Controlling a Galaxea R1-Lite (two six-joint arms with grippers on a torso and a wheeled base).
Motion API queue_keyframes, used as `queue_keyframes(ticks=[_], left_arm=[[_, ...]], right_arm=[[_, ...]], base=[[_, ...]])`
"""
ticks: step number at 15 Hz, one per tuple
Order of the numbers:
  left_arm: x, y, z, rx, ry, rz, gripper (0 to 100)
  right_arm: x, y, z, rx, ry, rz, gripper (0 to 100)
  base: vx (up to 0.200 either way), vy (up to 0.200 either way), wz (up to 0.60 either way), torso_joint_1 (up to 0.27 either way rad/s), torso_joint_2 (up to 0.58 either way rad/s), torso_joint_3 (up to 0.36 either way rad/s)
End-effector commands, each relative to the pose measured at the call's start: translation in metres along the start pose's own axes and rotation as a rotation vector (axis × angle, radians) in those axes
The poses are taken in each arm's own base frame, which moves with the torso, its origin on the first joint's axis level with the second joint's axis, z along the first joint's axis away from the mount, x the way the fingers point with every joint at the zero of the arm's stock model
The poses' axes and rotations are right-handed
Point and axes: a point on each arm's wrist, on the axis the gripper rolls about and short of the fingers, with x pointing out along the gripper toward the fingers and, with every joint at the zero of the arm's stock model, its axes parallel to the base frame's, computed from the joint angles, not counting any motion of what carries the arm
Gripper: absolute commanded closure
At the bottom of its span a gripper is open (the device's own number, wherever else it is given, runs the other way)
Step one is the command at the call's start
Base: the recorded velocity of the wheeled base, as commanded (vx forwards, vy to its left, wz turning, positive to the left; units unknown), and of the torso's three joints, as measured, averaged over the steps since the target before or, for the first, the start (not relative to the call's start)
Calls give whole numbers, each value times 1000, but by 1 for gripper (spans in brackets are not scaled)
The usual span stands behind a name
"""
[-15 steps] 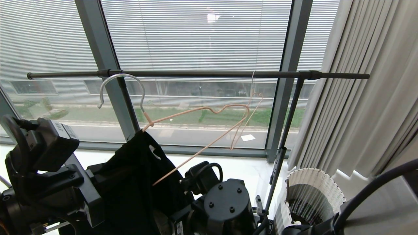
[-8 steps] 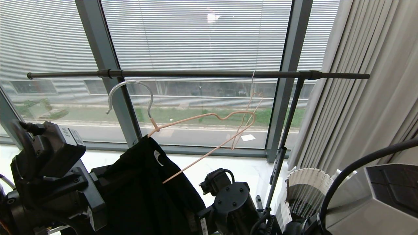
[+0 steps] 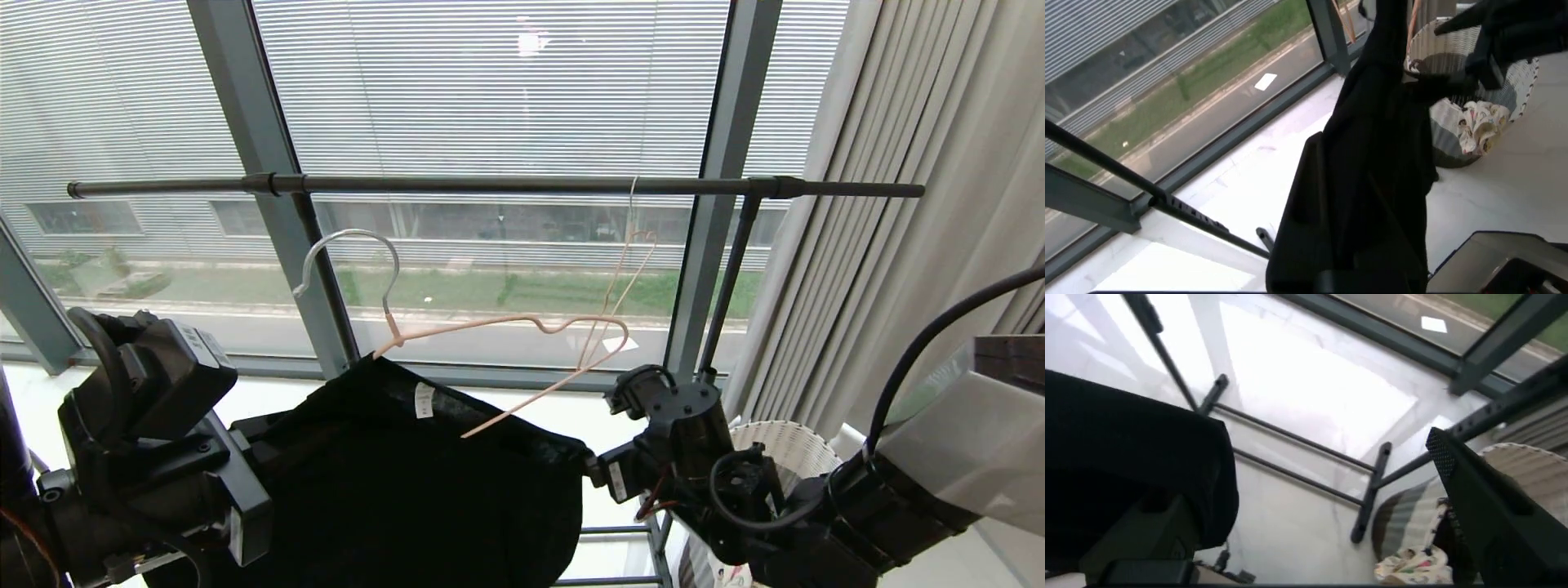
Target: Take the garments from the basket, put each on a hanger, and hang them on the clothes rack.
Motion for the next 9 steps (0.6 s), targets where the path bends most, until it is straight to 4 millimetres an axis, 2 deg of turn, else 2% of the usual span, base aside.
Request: queue_keyframes(ticks=[1,4,9], left_arm=[[1,1,-2,-5,11,8,100],[0,-3,-10,-9,36,-5,100],[1,-9,-26,0,97,-32,100]], right_arm=[[1,-29,15,14,-34,-68,0],[3,-56,28,24,-67,-138,0],[-7,-69,60,64,-170,-156,0]], base=[[0,0,0,0,0,0],[0,0,0,0,0,0],[0,0,0,0,0,0]])
